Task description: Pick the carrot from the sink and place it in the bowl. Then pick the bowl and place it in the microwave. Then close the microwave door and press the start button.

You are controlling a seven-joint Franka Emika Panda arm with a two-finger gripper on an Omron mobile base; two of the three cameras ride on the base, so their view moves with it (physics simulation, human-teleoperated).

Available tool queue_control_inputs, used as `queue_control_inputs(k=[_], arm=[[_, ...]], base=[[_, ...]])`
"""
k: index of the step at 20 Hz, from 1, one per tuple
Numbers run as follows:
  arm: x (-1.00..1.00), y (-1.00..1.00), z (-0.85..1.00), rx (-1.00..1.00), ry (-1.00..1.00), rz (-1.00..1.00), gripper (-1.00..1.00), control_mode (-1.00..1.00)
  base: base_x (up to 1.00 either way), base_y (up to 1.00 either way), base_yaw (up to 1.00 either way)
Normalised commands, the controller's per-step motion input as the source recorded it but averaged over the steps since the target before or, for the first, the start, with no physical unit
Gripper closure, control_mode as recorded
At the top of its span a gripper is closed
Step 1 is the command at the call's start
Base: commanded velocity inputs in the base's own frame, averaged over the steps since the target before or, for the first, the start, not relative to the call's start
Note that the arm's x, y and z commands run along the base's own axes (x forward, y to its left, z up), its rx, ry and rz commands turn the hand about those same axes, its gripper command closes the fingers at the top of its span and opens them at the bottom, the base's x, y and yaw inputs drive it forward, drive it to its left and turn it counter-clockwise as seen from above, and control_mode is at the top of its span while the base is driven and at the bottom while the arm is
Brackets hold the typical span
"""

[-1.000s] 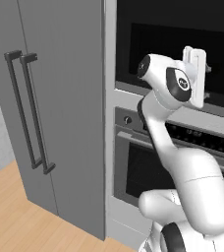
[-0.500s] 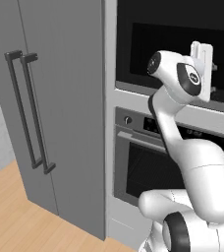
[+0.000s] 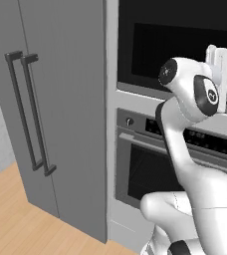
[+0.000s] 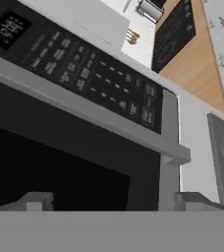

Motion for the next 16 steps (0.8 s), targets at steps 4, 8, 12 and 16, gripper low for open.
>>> queue_control_inputs(k=[4, 8, 12, 16], arm=[[-1.00, 0.18, 0.29, -0.08, 0.06, 0.12, -1.00, -1.00], [-0.91, 0.19, 0.15, -0.21, 0.25, 0.14, 1.00, -1.00], [-0.77, 0.18, 0.00, -0.28, 0.34, 0.13, 1.00, -1.00], [-0.82, -0.02, 0.00, -0.26, 0.23, 0.12, 1.00, -1.00]], base=[[0.00, 0.00, 0.00], [0.00, 0.00, 0.00], [0.00, 0.00, 0.00], [0.00, 0.00, 0.00]])
